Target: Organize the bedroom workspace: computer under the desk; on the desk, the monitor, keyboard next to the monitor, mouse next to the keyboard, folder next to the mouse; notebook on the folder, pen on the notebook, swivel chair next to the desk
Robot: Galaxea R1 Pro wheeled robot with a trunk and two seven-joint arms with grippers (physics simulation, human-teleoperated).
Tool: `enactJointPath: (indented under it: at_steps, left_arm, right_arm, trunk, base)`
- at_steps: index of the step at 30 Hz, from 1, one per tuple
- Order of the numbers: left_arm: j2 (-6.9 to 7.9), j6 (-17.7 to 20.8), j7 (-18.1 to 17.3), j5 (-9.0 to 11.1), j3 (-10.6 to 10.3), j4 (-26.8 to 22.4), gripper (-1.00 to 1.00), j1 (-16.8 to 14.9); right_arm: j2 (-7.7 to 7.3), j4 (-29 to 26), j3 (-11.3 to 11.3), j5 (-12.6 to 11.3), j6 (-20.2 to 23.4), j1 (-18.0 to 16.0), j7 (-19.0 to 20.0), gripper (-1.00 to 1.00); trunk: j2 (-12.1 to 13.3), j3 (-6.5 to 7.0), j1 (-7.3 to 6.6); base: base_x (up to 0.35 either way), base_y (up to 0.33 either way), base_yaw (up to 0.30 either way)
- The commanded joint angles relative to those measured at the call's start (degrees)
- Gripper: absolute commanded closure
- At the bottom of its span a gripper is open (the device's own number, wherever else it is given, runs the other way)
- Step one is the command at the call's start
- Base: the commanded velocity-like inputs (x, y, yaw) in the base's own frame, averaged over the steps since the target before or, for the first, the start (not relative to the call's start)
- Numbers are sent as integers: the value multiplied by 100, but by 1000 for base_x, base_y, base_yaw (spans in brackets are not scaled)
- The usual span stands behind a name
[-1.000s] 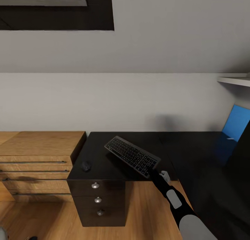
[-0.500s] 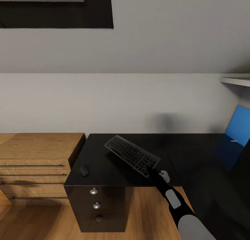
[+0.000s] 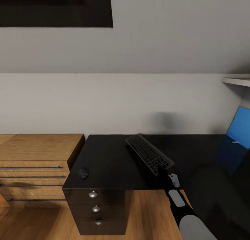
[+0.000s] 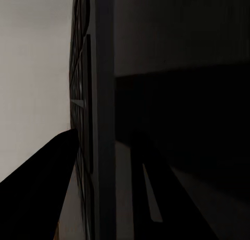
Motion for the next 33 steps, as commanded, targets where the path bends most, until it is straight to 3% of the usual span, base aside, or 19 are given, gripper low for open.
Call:
enactJointPath:
  at_steps: [1,6,8,12,15,20,33]
  left_arm:
    - [1,-21,7,19,-8,3,-100,-4]
    - [2,-26,7,19,-8,3,-100,-4]
    - [-2,-26,7,19,-6,3,-100,-4]
    - [-6,-33,7,19,0,3,-100,-4]
    - [-7,-33,7,19,-1,3,-100,-4]
    - [-7,-28,7,19,1,3,-100,-4]
    - [-15,-30,7,19,1,3,-100,-4]
  right_arm:
    - [4,5,-29,-52,-5,-6,28,100]
    - [20,5,-62,-79,-13,-6,66,100]
    - [42,8,-67,-250,-14,-6,72,100]
    - [61,32,-67,-1205,-14,-5,76,100]
    - [60,34,-63,-1551,-8,-5,72,100]
    - [58,32,-62,-1673,-11,-5,79,100]
    - [54,32,-69,-1702,-34,-5,82,100]
  trunk:
    - [-4,-6,0]
    - [-4,-6,0]
    - [-4,-6,0]
    - [-4,-6,0]
    - [-4,-6,0]
    - [-4,-6,0]
    - [-4,-6,0]
  base:
    - [4,0,0]
    - [1,0,0]
    - [0,0,0]
    - [0,0,0]
    - [0,0,0]
    - [0,0,0]
    - [0,0,0]
